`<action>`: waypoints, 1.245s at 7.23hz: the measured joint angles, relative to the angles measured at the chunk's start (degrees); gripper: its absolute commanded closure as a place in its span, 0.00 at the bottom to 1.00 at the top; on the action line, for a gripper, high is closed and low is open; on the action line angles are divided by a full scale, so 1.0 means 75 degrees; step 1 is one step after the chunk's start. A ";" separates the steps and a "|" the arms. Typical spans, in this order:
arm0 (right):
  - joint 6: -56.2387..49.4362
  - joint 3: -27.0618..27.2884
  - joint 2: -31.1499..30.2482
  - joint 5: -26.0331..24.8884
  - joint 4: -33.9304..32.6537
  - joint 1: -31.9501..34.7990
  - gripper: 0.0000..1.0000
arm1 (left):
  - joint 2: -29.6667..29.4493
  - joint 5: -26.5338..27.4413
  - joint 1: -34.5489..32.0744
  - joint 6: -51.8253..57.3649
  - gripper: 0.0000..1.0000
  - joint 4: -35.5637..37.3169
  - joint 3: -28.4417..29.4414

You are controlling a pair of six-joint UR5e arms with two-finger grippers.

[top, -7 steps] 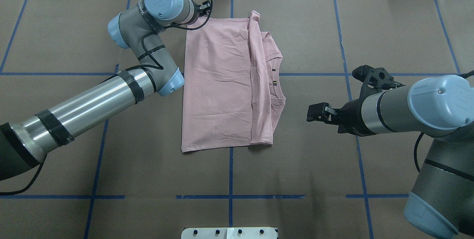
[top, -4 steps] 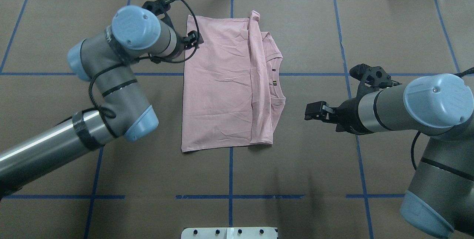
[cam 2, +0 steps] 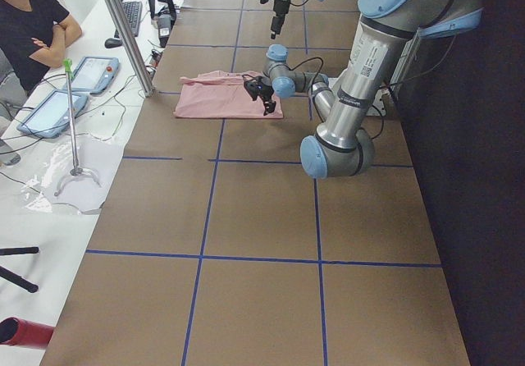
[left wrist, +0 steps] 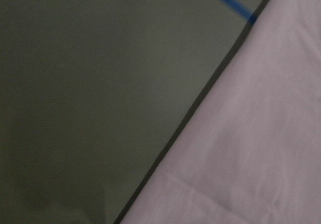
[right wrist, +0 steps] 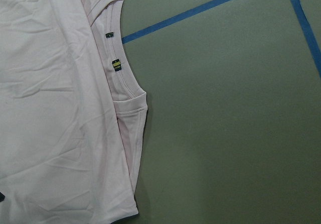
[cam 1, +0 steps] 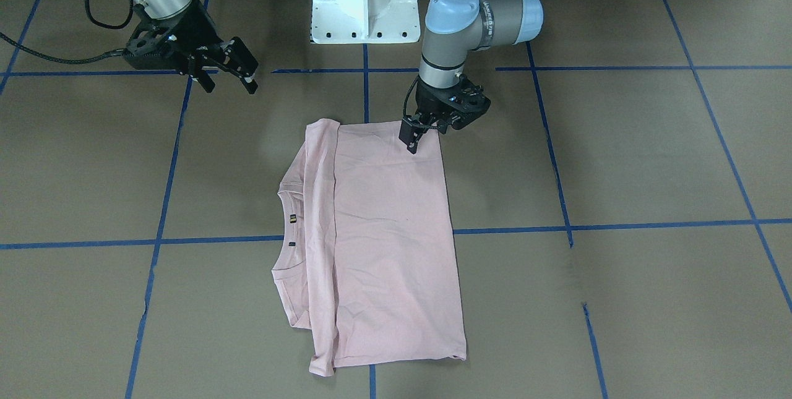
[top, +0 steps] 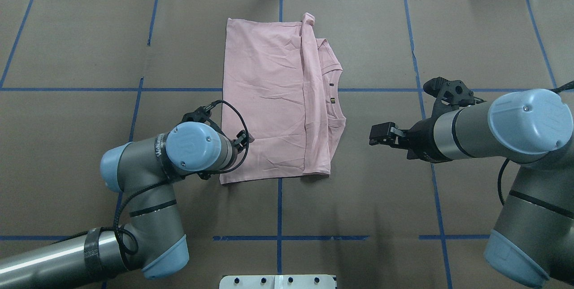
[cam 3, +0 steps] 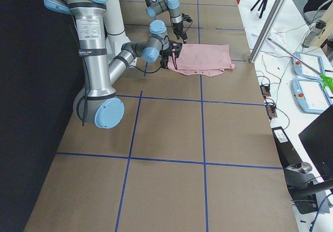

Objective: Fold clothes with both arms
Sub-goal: 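Move the left gripper back to the shirt corner nearest the robot, then move the right gripper to the shirt's near corner beside the left gripper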

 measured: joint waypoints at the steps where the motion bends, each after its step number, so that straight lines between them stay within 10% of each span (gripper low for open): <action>1: 0.0000 0.0000 0.0004 -0.0002 0.0005 -0.0003 0.00 | 0.0004 0.0046 0.0188 -0.0245 0.07 0.0233 -0.0068; 9: 0.0000 -0.0011 0.0013 -0.0003 0.0009 -0.0008 0.00 | 0.0012 0.0085 0.0403 -0.0392 0.17 0.1056 -0.0365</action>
